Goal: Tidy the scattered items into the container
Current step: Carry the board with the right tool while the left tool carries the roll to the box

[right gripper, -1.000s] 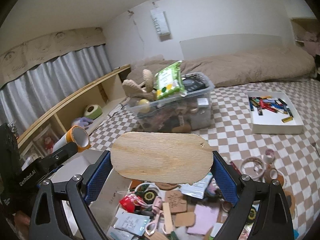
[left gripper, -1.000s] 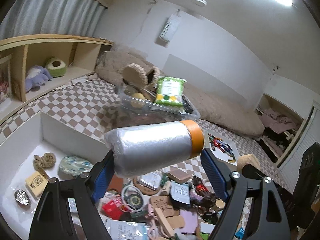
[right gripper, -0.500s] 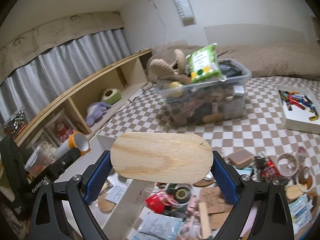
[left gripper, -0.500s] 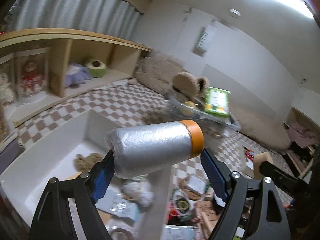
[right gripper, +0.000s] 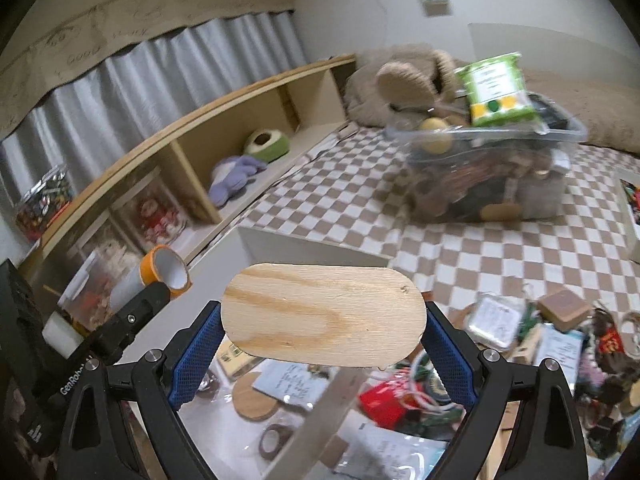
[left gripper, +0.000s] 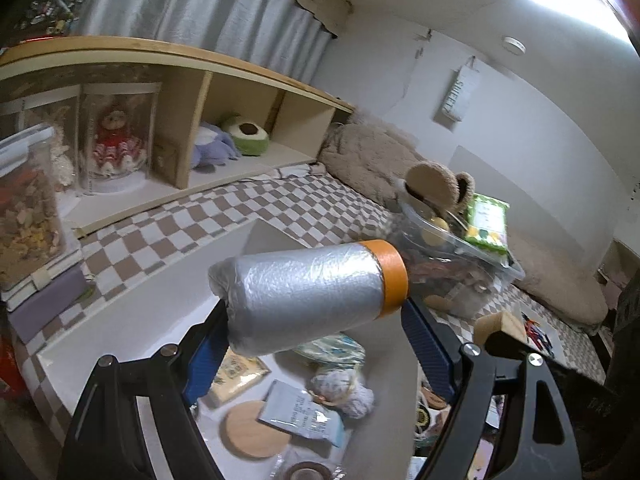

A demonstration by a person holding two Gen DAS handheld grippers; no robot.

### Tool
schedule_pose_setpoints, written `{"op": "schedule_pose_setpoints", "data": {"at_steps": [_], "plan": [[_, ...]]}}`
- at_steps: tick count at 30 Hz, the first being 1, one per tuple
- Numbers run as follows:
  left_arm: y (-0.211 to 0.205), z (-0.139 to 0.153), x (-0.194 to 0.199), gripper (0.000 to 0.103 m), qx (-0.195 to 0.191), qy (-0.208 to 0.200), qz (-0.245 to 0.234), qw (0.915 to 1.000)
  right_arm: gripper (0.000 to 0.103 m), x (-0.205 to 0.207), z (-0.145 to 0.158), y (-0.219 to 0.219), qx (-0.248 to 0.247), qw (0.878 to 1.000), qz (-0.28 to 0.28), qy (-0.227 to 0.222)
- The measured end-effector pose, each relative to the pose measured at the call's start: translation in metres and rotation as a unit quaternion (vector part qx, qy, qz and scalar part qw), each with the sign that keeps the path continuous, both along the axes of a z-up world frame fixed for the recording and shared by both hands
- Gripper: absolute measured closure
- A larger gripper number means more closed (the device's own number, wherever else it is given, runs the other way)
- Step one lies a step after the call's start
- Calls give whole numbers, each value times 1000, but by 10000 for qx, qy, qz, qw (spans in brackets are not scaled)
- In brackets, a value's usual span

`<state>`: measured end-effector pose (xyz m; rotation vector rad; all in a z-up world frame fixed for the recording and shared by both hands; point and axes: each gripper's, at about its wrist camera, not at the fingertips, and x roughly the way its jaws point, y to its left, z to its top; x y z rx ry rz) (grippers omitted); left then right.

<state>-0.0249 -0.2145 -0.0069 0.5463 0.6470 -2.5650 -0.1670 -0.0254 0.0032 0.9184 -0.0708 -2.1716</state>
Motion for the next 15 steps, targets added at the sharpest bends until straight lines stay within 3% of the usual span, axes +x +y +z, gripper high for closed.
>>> {"op": "schedule_pose_setpoints", "data": {"at_steps": [8, 15], "plan": [[-32, -4, 20, 19, 81, 6, 530, 9986, 8, 13, -30, -48, 463, 9972, 570, -160], [-46, -11, 26, 19, 226, -1, 672, 9975, 8, 33, -57, -89, 1097, 9856, 1282, -88]]}}
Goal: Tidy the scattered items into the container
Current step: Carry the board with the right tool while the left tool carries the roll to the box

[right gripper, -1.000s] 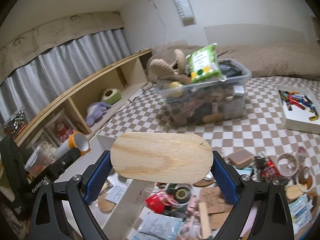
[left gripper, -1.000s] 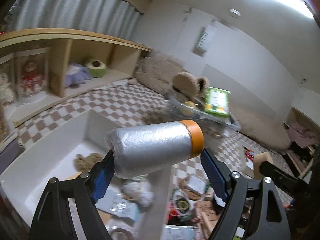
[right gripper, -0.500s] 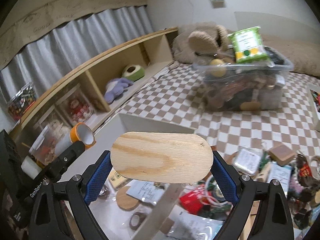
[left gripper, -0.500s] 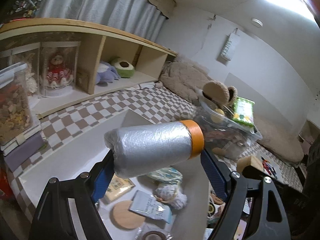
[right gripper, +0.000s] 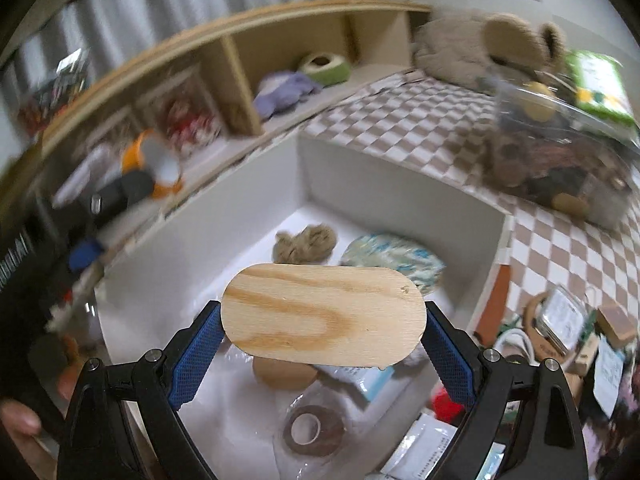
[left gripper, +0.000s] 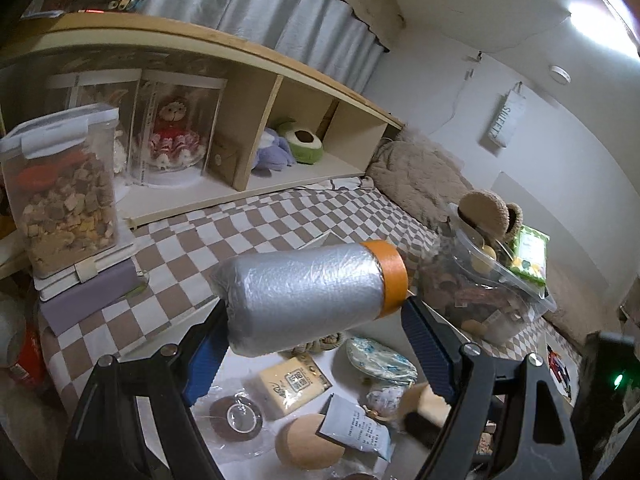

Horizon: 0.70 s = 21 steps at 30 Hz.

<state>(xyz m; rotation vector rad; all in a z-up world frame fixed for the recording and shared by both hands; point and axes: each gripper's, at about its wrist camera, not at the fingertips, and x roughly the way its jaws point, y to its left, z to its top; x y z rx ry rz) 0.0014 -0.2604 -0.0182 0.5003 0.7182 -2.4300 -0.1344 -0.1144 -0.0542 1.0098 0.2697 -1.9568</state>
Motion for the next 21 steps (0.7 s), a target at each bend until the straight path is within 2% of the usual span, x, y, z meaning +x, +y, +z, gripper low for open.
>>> {"op": "schedule_pose_setpoints", "data": {"at_steps": [4, 7, 15, 21], "plan": [[-5, -4, 0, 19, 79, -26, 20, 10000, 8, 10, -13, -16, 339, 9986, 393, 53], [-7, -7, -2, 19, 121, -85, 36, 9999, 8, 12, -16, -17, 412, 9980, 461, 131], [-3, -13, -10, 19, 84, -333, -20, 9994, 7, 7, -9, -7, 342, 9990, 273, 98], [1, -20, -22, 19, 296, -465, -271, 9981, 7, 7, -5, 3, 301, 9993, 178, 145]]}}
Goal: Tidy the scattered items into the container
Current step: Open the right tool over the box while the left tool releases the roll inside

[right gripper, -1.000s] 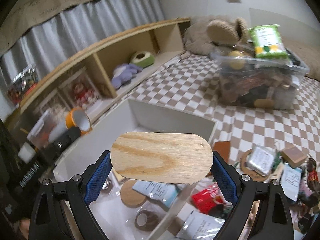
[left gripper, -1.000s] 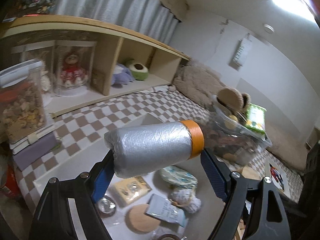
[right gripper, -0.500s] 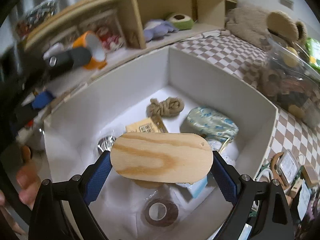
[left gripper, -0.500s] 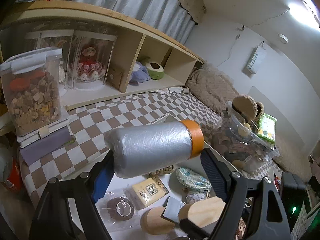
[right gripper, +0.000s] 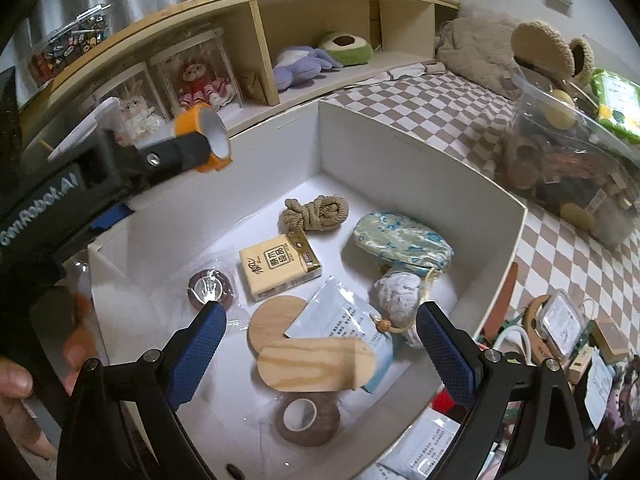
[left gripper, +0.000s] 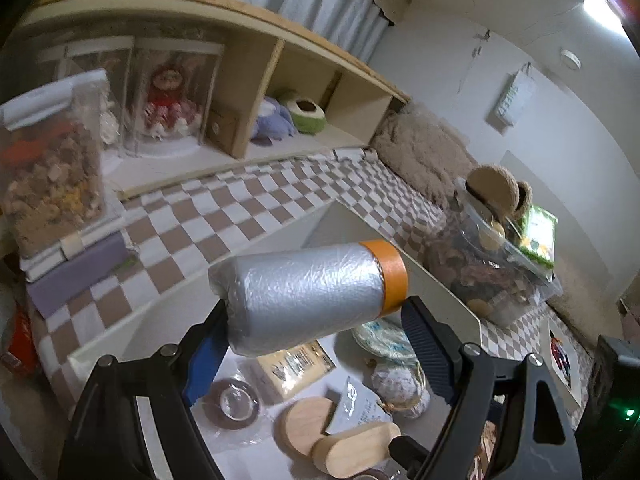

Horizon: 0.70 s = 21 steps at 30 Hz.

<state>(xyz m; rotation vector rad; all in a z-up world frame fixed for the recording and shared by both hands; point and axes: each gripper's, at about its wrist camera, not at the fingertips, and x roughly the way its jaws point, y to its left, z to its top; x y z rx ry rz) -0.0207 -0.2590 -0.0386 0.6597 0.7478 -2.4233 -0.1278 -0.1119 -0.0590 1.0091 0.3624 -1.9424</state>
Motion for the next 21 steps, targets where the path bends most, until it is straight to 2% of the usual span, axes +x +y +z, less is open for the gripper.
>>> {"op": "schedule_pose_setpoints", "data": {"at_steps": [4, 6, 8, 21], "plan": [[9, -3, -11, 18, -31, -118, -185, 9998, 7, -1, 1, 3, -43, 10000, -39, -60], [10, -4, -12, 6, 28, -119, -183, 9998, 7, -1, 1, 5, -35, 10000, -26, -41], [12, -3, -12, 1, -10, -133, -139, 9998, 7, -1, 1, 5, -28, 10000, -14, -24], [12, 0, -11, 1, -24, -98, -105, 9999, 7, -4, 2, 10, -95, 9999, -77, -40]]}}
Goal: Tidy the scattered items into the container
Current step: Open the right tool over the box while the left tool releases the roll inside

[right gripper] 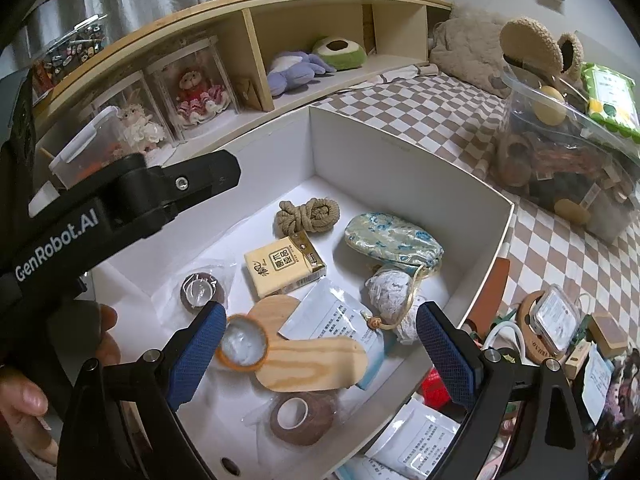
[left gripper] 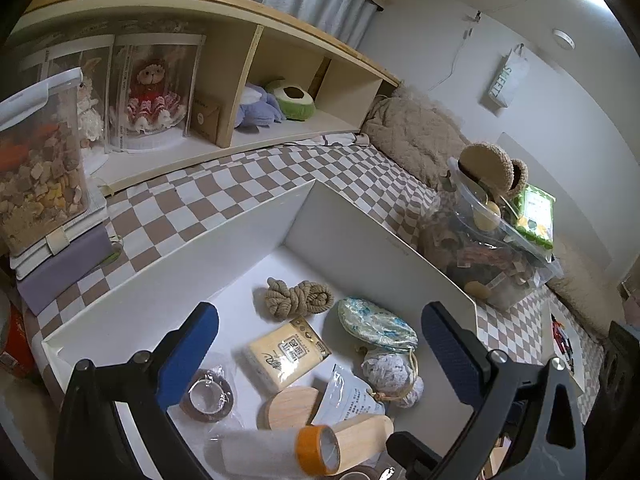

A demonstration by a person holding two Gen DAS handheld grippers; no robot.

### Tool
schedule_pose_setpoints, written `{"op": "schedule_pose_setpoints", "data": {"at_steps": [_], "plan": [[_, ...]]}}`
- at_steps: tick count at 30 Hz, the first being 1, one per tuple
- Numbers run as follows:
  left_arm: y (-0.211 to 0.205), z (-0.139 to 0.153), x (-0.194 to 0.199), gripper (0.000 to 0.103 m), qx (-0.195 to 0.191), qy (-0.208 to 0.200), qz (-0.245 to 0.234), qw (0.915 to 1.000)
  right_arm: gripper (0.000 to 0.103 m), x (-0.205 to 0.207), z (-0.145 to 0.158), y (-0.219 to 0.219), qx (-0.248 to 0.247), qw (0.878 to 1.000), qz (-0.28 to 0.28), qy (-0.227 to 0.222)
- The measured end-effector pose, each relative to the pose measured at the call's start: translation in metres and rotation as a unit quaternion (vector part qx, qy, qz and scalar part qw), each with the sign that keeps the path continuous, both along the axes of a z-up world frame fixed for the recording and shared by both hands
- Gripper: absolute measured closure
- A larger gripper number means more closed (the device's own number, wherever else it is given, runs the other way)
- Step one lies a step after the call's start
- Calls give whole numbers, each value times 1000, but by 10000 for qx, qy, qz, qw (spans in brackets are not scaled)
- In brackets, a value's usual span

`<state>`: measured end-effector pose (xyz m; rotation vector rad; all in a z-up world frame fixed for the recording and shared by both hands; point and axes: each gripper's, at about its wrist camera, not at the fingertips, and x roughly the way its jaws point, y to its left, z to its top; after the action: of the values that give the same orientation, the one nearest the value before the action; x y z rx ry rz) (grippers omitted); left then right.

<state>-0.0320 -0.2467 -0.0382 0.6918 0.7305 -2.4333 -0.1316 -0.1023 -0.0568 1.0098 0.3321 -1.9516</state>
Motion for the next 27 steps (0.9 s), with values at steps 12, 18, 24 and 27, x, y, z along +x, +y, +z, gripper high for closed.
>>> {"op": "schedule_pose_setpoints", "data": {"at_steps": [12, 18, 24, 27], "plan": [[2, 4, 2, 1, -54, 35, 2, 10000, 7, 1, 3, -2, 134, 9997, -34, 221], [-3, 9, 11, 1, -64, 105, 108, 9999, 7, 11, -7, -25, 788, 9936, 247, 771], [-14, 9, 18, 1, -156, 23, 392, 9991, 7, 11, -14, -34, 1208, 9873, 506, 901], [-19, 11, 26, 1, -122, 113, 591, 9981, 7, 14, -16, -36, 1353, 9833, 663, 1020]]}}
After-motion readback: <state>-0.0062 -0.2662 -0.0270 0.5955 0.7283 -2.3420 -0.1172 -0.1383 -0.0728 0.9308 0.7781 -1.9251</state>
